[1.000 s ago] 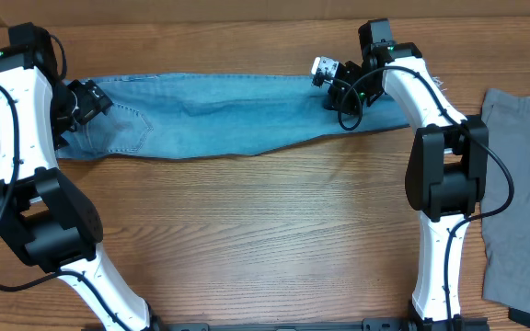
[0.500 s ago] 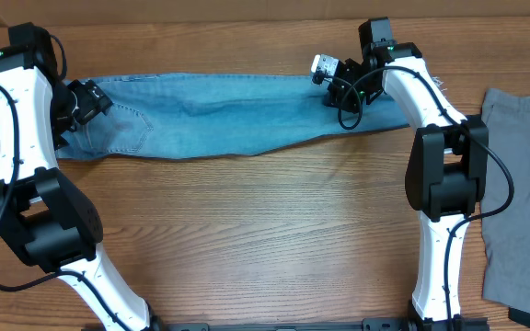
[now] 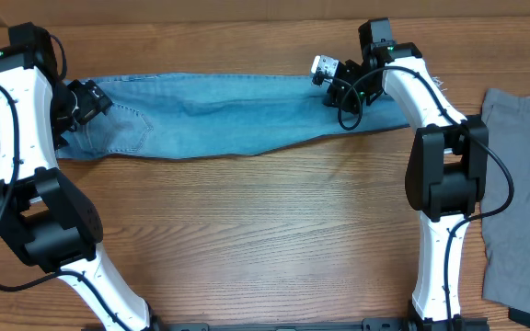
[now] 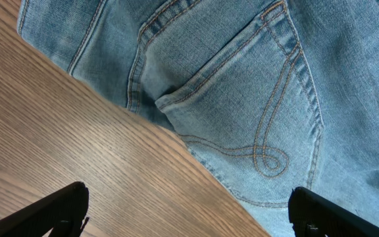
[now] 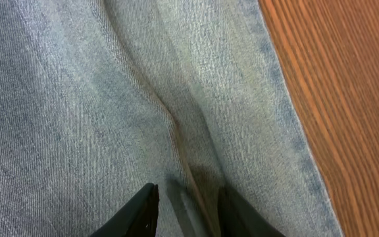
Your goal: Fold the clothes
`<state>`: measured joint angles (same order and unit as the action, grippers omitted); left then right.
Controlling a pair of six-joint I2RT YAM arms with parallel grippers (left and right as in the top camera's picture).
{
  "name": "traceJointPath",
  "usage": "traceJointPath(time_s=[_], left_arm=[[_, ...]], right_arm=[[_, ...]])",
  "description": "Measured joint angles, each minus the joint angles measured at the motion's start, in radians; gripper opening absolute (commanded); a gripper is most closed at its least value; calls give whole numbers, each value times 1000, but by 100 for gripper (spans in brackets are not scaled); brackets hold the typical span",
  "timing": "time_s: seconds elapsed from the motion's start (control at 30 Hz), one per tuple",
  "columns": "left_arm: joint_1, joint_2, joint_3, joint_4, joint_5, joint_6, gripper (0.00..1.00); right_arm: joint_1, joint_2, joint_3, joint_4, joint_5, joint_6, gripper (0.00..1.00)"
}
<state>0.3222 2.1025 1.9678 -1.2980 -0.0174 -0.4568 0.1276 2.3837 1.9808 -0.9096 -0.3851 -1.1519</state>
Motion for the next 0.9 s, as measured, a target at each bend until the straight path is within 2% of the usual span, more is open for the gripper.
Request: traceJointPath(time_s=[0.53,0.73,0.87,0.9], left_arm=[[0,0,0,0,0,0,100],[0,0,0,0,0,0,100],[0,0,0,0,0,0,100],[0,0,0,0,0,0,100]], right_arm=[[0,0,-21,19,9,0,33],[0,0,-22,22,11,-1,18],[0,0,-22,26,12,0,4],[0,0,-23,26,13,2,4]])
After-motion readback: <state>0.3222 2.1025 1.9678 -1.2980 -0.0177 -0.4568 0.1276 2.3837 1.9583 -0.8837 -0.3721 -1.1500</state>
